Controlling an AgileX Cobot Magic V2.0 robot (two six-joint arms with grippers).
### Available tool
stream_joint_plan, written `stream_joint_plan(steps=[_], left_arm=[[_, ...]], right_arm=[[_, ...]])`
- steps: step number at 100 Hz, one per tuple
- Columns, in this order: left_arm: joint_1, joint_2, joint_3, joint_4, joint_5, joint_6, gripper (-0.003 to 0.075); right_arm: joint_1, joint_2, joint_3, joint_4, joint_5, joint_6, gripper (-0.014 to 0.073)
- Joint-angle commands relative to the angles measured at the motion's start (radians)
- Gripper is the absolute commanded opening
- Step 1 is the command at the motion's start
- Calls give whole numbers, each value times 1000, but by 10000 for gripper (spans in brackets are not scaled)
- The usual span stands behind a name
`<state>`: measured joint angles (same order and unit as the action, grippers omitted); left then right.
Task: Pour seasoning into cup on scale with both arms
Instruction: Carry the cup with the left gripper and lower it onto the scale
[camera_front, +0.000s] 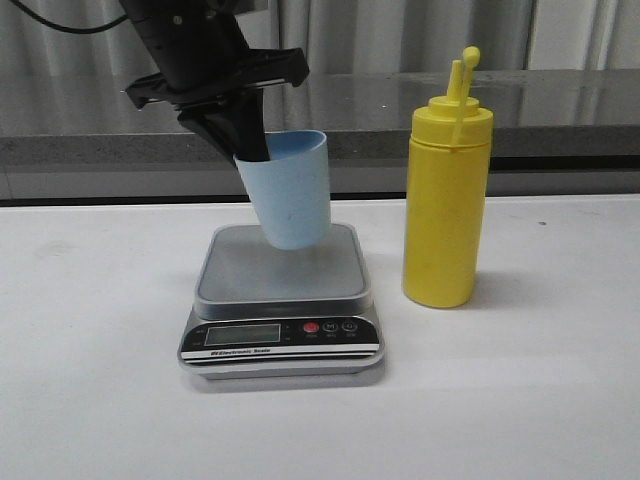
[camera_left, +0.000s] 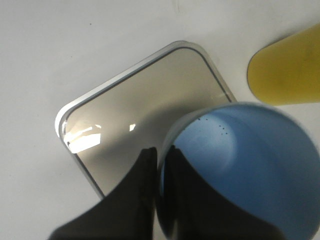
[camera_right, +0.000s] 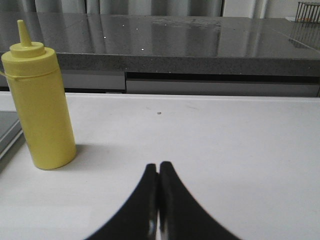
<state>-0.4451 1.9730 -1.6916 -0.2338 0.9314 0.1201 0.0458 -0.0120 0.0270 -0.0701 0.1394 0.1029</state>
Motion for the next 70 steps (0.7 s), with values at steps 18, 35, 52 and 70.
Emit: stream_joint_plan(steps=[18,35,52,70], left_arm=[[-12,-23,-35,55,-20,-13,-20],[-12,-4,-35,66,-17,-13,-20],[-12,-4,-35,66,-15,-13,-20],[-12,-4,-37,66,-11,-13,-19]], right_arm=[[-7,-19,-21,-13,-79,-10,-68],[-7,-19,-21,-13,-79,-10,-68],[-7,-19,-21,-13,-79,-10,-68],[-7,-19,-21,-13,-79,-10,-68]])
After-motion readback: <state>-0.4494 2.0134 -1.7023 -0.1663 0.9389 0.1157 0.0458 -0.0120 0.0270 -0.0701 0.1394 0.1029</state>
